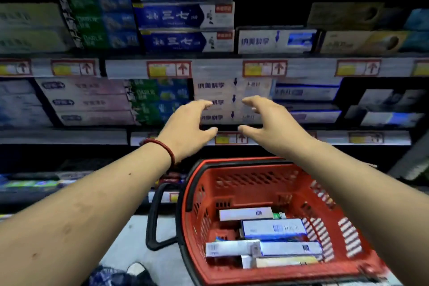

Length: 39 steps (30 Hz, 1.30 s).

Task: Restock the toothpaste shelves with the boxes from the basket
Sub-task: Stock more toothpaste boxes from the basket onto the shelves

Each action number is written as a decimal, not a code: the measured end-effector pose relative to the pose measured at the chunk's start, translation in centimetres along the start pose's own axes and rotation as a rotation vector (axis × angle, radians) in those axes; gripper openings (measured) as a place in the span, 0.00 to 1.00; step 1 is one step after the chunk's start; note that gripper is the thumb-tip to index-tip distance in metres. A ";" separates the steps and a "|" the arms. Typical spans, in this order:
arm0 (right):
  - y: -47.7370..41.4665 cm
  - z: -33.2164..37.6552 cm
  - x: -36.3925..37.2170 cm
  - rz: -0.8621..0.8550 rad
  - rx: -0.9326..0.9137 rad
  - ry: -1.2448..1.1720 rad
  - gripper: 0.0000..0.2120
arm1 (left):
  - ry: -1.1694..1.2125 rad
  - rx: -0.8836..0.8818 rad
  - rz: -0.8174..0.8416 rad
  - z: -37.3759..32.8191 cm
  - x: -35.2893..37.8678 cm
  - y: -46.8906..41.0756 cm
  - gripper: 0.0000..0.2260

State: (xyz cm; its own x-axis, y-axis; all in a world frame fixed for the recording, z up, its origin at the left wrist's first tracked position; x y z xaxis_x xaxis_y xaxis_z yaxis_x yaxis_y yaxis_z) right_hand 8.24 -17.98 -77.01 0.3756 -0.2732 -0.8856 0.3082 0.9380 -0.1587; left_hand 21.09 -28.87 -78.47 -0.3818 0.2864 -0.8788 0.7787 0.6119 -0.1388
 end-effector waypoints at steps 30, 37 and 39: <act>7.2 -31.8 33.3 0.631 0.691 -0.072 0.23 | -0.161 -0.539 0.983 11.9 41.0 -0.9 0.14; 7.1 -33.6 35.1 0.557 0.854 -0.203 0.17 | 0.221 -0.829 0.781 14.7 42.8 0.1 0.18; 7.2 -33.8 34.4 0.487 0.925 -0.332 0.13 | 0.375 -0.927 0.699 15.2 42.3 0.5 0.19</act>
State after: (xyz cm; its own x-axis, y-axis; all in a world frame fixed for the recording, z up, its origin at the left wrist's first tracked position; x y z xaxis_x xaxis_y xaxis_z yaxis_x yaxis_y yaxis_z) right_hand -6.16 -13.40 -123.37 0.8090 -0.0903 -0.5808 0.5472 0.4764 0.6882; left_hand 12.89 -27.60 -122.66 -0.2623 0.8658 -0.4262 0.2817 0.4911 0.8243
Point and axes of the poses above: each hand's wrist, its own y-axis away from the middle knuckle, its own x-axis out of the palm, z = x × y, the point moved 10 cm from there along -y, towards the middle knuckle, and after that the axes turned 7 degrees about z, right-handed, at the moved point
